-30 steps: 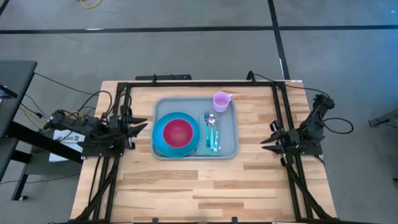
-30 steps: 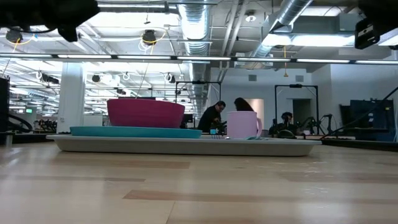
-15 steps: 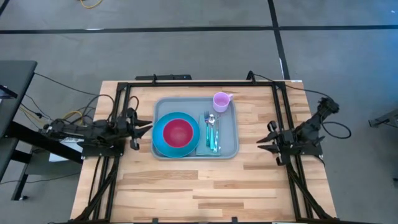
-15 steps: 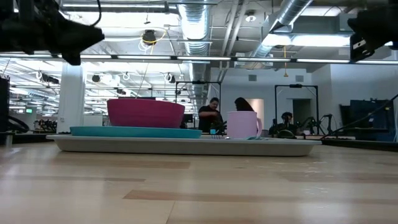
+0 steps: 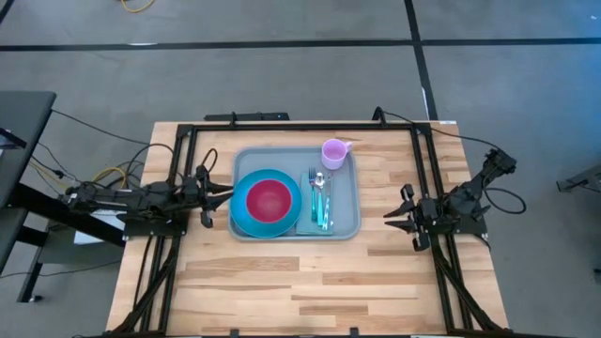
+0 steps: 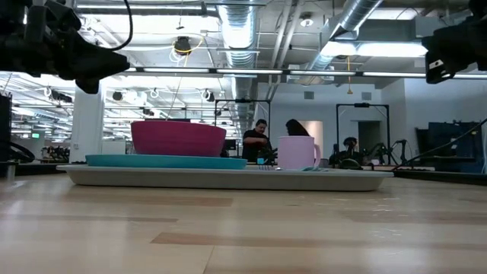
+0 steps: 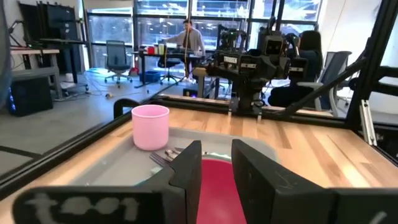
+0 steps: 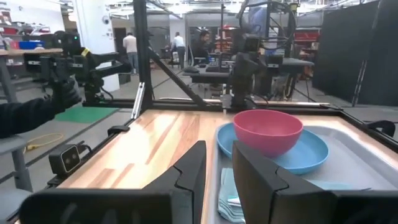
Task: Set up tray
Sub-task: Return to Home Position
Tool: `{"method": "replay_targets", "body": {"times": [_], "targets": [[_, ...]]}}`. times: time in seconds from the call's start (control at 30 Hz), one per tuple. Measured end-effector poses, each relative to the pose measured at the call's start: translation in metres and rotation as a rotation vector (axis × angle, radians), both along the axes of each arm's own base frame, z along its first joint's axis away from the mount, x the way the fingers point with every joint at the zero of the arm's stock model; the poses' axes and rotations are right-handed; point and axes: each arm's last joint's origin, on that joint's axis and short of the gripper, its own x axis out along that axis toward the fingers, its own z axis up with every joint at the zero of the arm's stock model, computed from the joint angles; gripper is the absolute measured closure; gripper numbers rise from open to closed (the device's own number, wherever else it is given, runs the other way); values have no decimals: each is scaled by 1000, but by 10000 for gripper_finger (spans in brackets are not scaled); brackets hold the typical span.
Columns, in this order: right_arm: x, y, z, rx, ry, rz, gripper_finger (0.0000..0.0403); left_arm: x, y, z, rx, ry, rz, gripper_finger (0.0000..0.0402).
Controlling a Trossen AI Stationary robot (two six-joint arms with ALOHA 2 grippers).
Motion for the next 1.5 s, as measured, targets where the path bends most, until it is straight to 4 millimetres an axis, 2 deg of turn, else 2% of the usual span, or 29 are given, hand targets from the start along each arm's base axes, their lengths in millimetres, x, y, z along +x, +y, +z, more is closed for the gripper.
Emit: {"method": "replay_targets", "body": {"times": [0.23,0.3,0.43,0.5,0.87,1.2,1.5], "targets": [[0,0,0,-1,0,4,331,0,0,0,-16,-3,0,325],[0,2,0,-18,-2,58,331,0,0,0,-16,-3,0,325],[-2,8,-2,-94,-18,272,331,0,0,0,-6,0,1,325],[-2,8,-2,-93,-18,292,331,0,0,0,-7,0,1,325],[3,-4,0,-24,-2,-19,331,0,0,-1,-11,0,1,325],[6,-12,-1,4,3,-117,331,0,0,-1,-12,1,2,325],[7,-13,-1,3,4,-129,331,0,0,-1,-12,2,2,325]]}}
